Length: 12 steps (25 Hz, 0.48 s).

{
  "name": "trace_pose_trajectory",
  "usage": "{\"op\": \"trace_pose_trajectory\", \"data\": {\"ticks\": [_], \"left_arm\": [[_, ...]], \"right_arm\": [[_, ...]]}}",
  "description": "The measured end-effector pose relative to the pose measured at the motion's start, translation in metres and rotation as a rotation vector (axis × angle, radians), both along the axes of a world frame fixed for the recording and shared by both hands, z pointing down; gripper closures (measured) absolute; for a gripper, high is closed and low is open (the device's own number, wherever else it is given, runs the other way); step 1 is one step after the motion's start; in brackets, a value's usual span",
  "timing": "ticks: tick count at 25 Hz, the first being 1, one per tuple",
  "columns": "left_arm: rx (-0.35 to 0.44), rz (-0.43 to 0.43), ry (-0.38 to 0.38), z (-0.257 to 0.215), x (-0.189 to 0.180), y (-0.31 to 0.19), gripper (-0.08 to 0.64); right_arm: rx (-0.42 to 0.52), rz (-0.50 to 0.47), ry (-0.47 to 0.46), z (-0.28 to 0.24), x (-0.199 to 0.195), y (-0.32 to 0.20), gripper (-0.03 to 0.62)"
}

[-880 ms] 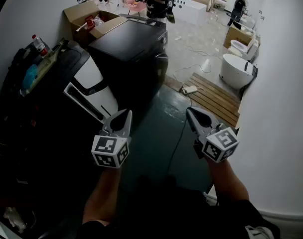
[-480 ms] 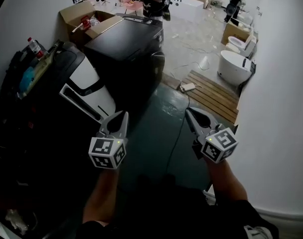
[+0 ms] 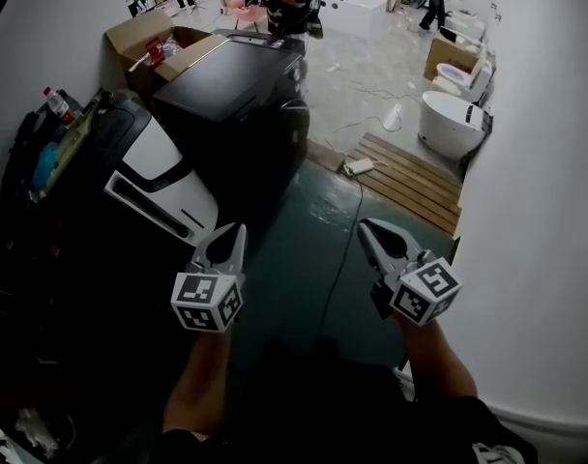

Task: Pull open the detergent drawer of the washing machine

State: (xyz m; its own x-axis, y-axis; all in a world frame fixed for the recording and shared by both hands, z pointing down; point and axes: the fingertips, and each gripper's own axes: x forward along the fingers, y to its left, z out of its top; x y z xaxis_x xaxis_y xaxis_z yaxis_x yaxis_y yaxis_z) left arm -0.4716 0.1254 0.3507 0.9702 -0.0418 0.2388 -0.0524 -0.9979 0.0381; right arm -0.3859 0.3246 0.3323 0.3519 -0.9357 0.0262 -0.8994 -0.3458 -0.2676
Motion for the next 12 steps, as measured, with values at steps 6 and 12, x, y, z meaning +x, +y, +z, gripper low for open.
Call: {"op": "trace_pose_trajectory", "data": {"ticks": [6,12], "left_arm": [[0.016,0.024,0.024,-0.009,0.021,0.033,0.549],[0.026,0.052,0.045,-0.014,0.042,0.042,0.549]], "right_arm": [[0.028,0.034,-0.016,-0.004,0.013,0.034,0.589],[0.026,0.051,-0.046,0.004,0.028,0.040,0.589]]}}
